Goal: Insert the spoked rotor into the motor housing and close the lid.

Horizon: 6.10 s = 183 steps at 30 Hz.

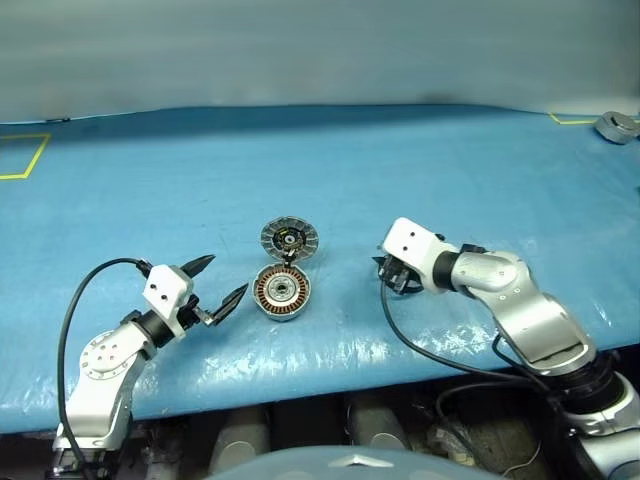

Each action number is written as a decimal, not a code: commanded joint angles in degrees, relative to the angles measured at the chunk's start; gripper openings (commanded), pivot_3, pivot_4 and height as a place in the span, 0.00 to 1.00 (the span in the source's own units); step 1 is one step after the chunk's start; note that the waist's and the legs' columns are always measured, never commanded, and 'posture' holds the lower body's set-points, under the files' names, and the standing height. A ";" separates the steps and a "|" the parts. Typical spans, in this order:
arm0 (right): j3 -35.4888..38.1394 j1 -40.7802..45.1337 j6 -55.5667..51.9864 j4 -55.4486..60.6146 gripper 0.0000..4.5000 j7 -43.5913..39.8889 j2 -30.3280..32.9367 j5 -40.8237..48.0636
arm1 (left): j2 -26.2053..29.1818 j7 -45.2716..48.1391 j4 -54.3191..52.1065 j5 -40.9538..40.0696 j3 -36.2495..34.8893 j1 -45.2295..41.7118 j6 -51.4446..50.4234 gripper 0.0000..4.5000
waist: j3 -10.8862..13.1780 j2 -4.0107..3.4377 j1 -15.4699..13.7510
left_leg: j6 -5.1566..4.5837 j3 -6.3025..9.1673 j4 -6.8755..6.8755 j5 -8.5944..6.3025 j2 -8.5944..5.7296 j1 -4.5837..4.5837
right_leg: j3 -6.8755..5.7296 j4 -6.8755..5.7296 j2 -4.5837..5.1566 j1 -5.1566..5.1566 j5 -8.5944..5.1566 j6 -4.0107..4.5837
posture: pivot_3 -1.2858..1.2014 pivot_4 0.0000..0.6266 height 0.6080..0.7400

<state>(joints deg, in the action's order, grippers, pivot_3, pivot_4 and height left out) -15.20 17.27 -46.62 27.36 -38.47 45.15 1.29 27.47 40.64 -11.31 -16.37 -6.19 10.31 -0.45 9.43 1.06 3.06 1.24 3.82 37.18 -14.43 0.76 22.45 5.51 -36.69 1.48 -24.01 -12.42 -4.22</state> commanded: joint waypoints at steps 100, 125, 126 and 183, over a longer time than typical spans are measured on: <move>-9.87 7.19 14.18 -10.22 0.41 -7.45 -22.37 12.03 | 2.07 16.42 13.38 -3.05 0.53 -3.07 14.36 1.00 | 0.03 0.10 0.39 | -0.01 0.07 0.29 0.00 0.00 0.03 | -0.01 -0.11 -0.02 0.12 0.14 -0.16 | 0.52 0.24 1.00; -11.54 7.10 16.45 -12.44 0.76 -6.81 -21.93 4.72 | 3.22 15.78 12.63 -3.19 0.25 -2.13 12.83 1.00 | 0.02 0.10 0.35 | -0.01 0.07 0.29 0.00 -0.01 0.02 | -0.01 -0.11 -0.01 0.13 0.13 -0.15 | 0.52 0.24 1.00; -11.56 7.08 16.73 -12.37 0.85 -6.84 -21.93 4.59 | 3.23 15.73 12.57 -3.18 0.23 -2.09 12.78 1.00 | 0.02 0.10 0.36 | -0.01 0.07 0.29 0.00 -0.01 0.02 | -0.01 -0.11 -0.01 0.13 0.13 -0.15 | 0.52 0.24 1.00; -31.17 24.30 13.52 -19.69 0.91 -8.69 -31.77 -18.72 | 1.56 12.99 14.10 -1.43 -0.03 0.59 15.91 1.00 | 0.04 0.05 0.68 | 0.00 0.16 0.21 0.00 0.02 0.01 | -0.17 -0.19 -0.01 0.04 0.29 0.14 | 0.52 0.24 1.00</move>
<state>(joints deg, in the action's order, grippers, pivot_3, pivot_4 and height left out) -45.59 40.25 -32.23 8.70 -48.05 13.72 -15.10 29.29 53.97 2.96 -18.04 -6.15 10.70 14.15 9.47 1.12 3.74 1.24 3.99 37.40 -14.43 0.78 22.46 5.33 -36.89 1.47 -23.97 -12.13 -4.08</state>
